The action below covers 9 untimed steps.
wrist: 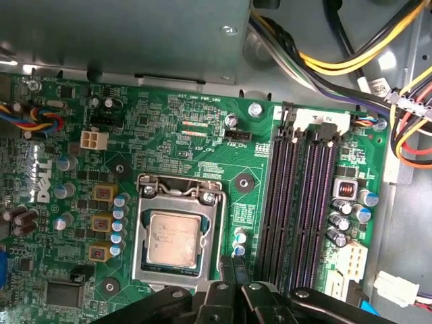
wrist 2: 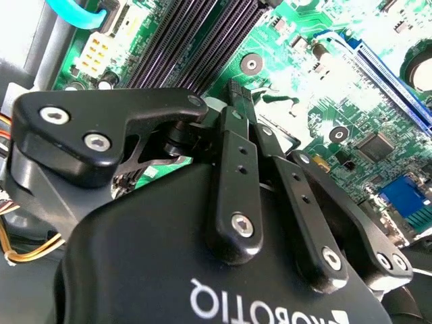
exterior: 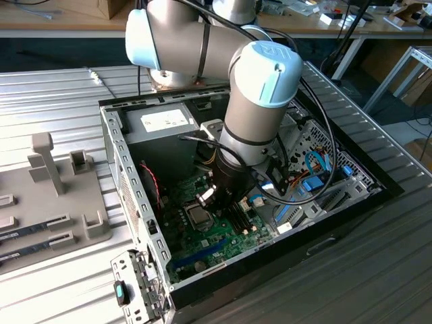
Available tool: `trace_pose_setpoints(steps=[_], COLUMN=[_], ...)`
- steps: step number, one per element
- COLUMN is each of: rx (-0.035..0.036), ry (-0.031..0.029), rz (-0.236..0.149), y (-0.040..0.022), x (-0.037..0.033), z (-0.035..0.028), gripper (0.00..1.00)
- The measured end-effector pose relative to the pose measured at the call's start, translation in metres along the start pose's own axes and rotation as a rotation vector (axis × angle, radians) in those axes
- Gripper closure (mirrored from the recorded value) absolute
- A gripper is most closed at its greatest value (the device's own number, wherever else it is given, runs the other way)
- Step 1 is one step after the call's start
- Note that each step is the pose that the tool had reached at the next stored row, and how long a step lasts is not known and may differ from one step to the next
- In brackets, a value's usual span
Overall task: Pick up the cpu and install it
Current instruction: 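Install the first cpu locking lever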
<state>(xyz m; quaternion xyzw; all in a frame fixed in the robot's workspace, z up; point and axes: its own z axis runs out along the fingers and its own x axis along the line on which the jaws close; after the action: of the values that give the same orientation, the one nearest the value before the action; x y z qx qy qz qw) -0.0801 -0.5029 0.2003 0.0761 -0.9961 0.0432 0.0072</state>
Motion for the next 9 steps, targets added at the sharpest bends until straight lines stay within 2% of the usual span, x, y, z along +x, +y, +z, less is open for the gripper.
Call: trace_pose_setpoints(steps=[6,9], rx=[-0.0009,-0.0012], ry=[-0.0006,-0.0006], rz=[0.000,-0.001], y=[-0.0002,-0.0044], x=[0.0053,0.0073], z=[0.0006,0.0009], gripper=[0.90,0.90])
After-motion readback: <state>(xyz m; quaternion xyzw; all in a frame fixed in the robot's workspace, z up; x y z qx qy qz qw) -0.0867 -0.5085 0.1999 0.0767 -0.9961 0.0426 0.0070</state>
